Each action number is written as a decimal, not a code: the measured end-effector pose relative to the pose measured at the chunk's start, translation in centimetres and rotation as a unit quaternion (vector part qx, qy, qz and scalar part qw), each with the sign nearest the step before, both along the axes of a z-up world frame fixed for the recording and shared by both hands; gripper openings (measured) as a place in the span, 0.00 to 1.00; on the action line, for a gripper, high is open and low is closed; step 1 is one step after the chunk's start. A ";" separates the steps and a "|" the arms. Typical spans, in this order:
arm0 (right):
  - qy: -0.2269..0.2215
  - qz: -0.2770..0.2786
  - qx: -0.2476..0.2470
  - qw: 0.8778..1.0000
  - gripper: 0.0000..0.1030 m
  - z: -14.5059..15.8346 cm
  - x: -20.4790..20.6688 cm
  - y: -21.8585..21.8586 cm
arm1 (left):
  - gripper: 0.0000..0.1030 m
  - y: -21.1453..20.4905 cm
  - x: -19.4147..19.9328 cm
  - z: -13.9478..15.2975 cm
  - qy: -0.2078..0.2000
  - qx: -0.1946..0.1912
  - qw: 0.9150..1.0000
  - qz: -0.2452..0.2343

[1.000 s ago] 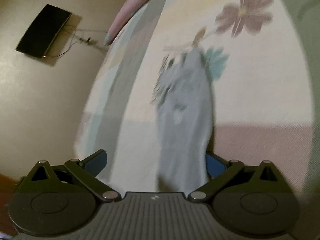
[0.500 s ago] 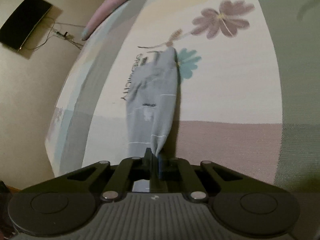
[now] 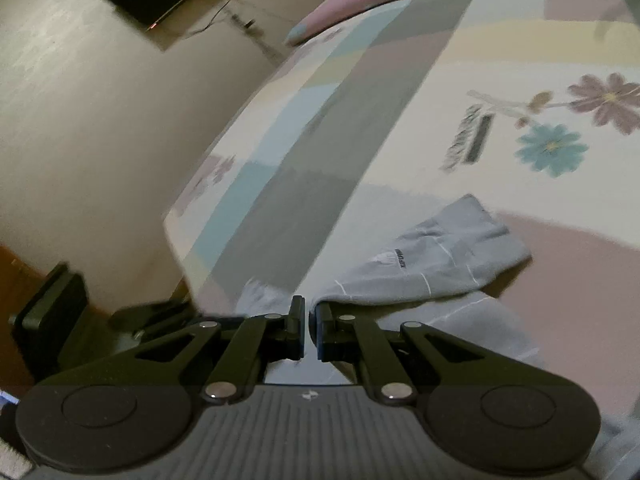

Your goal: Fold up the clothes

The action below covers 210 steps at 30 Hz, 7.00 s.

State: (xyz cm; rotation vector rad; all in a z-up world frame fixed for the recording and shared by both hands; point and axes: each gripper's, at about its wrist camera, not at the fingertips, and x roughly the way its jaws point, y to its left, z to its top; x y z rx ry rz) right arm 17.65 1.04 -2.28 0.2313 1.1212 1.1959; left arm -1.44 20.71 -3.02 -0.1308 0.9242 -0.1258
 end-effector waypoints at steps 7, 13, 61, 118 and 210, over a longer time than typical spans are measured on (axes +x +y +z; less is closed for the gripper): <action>0.049 0.027 -0.033 0.998 0.16 -3.2 -2.8 0.6 | 0.80 0.6 -1.4 -0.4 0.010 -0.011 1.000 0.005; 0.063 -0.001 -0.056 0.996 0.44 -4.8 -3.6 -1.2 | 0.80 0.7 -1.5 -0.7 0.017 -0.035 0.999 0.007; -0.041 -0.276 -0.122 0.953 0.74 -3.7 -5.5 -25.4 | 0.03 1.2 0.4 1.9 -0.094 -0.055 0.993 0.054; -0.231 -0.197 -0.268 0.914 0.63 -6.0 -4.4 -18.0 | 0.52 -20.6 14.5 -5.1 -0.059 0.178 0.915 -0.358; -0.195 -0.350 -0.204 0.893 0.64 -5.6 -2.6 -29.0 | 0.73 -23.6 26.2 -4.2 -0.003 -0.164 0.941 -0.297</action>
